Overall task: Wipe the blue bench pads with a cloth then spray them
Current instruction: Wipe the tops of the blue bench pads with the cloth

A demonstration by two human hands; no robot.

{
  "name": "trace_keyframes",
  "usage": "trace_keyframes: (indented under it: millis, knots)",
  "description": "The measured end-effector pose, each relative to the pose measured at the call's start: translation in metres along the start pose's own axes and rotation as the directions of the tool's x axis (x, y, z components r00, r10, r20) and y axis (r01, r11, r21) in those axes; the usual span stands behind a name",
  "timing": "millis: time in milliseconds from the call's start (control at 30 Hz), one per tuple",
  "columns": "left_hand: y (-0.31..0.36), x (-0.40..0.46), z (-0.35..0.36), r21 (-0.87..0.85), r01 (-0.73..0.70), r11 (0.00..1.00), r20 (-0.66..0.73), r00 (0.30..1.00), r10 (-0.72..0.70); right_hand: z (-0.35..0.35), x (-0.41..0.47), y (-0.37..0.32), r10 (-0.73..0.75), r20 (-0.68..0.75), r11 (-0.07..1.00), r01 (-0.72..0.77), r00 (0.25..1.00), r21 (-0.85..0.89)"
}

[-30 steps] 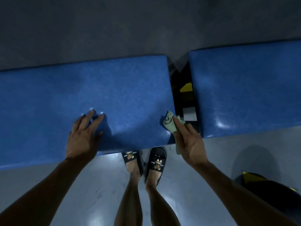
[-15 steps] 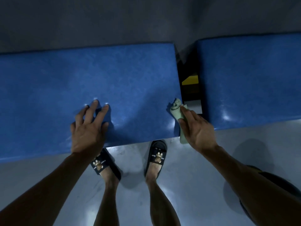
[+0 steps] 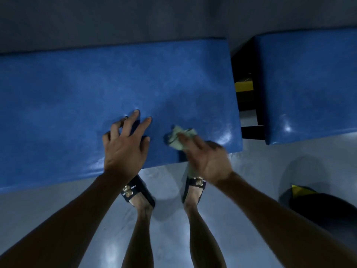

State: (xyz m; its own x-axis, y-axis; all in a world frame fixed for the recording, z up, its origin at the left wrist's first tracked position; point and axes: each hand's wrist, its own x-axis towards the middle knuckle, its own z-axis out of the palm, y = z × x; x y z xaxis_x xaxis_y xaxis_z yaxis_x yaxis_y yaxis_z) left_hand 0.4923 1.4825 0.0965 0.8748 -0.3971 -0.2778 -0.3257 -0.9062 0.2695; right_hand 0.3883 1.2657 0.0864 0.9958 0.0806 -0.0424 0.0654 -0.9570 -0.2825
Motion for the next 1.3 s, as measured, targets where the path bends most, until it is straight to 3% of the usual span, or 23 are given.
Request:
trace_keyframes:
  millis: [100,200,267,300,367,467,533,567,600,667,767,833,867,933,1033,1100,1167,1233,1300]
  knots:
    - [-0.005,0.0,0.0,0.011,-0.045,0.999,-0.034,0.998,0.046,-0.025,0.007,0.057,0.313,-0.066,0.945,-0.318,0.947,-0.077]
    - [-0.01,0.0,0.0,0.009,-0.081,0.997,-0.066,0.995,0.081,-0.022,0.022,0.06,0.647,-0.118,0.759,-0.651,0.754,0.001]
    - [-0.012,-0.001,-0.003,-0.057,-0.096,0.994,-0.084,0.992,0.091,-0.005,0.028,0.026,0.726,-0.144,0.686,-0.724,0.673,0.07]
    - [-0.014,-0.002,-0.005,-0.106,-0.109,0.988,-0.093,0.991,0.099,0.004,0.029,0.004,0.718,-0.148,0.695,-0.712,0.68,0.1]
    - [-0.018,-0.004,-0.01,-0.159,-0.141,0.977,-0.113,0.986,0.123,0.025,0.026,-0.043,0.589,-0.145,0.808,-0.578,0.795,0.111]
    - [-0.031,-0.004,-0.016,-0.165,-0.138,0.977,-0.139,0.984,0.115,0.039,0.016,-0.079,0.2,-0.081,0.98,-0.2,0.976,0.008]
    - [-0.042,-0.001,-0.02,-0.15,-0.117,0.982,-0.141,0.985,0.095,0.024,0.018,-0.055,-0.064,0.019,0.994,0.065,0.998,-0.087]
    - [-0.049,0.002,-0.022,-0.137,-0.101,0.985,-0.135,0.987,0.083,0.015,0.021,-0.034,-0.118,0.051,0.982,0.124,0.992,-0.142]
    - [-0.056,0.004,-0.024,-0.12,-0.082,0.989,-0.122,0.99,0.067,0.005,0.024,-0.009,-0.097,0.055,0.975,0.106,0.994,-0.196]
    - [-0.07,0.01,-0.026,-0.092,-0.03,0.995,-0.087,0.996,0.022,-0.015,0.029,0.038,0.13,-0.01,0.954,-0.128,0.991,-0.27]
    - [-0.087,0.015,-0.028,-0.077,0.028,0.997,-0.057,0.998,-0.032,-0.02,0.038,0.052,0.544,-0.055,0.816,-0.543,0.837,-0.199]
    - [-0.092,0.015,-0.027,-0.053,0.024,0.998,-0.052,0.998,-0.027,-0.004,0.05,0.024,0.695,-0.08,0.709,-0.699,0.715,-0.094]
    - [-0.093,0.014,-0.027,-0.041,0.025,0.999,-0.05,0.998,-0.027,0.007,0.054,0.004,0.716,-0.107,0.692,-0.721,0.69,-0.023]
    - [-0.091,0.014,-0.026,-0.031,0.032,0.999,-0.041,0.999,-0.033,0.03,0.055,-0.05,0.631,-0.145,0.776,-0.626,0.762,0.083]
    - [-0.09,0.017,-0.028,-0.022,0.038,0.999,-0.034,0.999,-0.039,0.052,0.049,-0.122,0.341,-0.107,0.939,-0.335,0.934,0.076]
    - [-0.092,0.017,-0.028,-0.006,0.033,0.999,-0.026,0.999,-0.033,0.05,0.048,-0.132,0.113,-0.056,0.993,-0.11,0.992,0.048]
    - [-0.093,0.018,-0.03,-0.002,0.03,1.0,-0.03,0.999,-0.03,0.038,0.047,-0.098,-0.092,0.009,0.995,0.092,0.996,-0.041]
    - [-0.093,0.018,-0.03,-0.017,0.035,0.999,-0.034,0.999,-0.036,0.02,0.045,-0.042,-0.094,0.035,0.983,0.099,0.995,-0.154]
    - [-0.093,0.019,-0.029,-0.028,0.04,0.999,-0.033,0.999,-0.04,-0.004,0.04,0.015,0.129,-0.044,0.965,-0.136,0.991,-0.225]
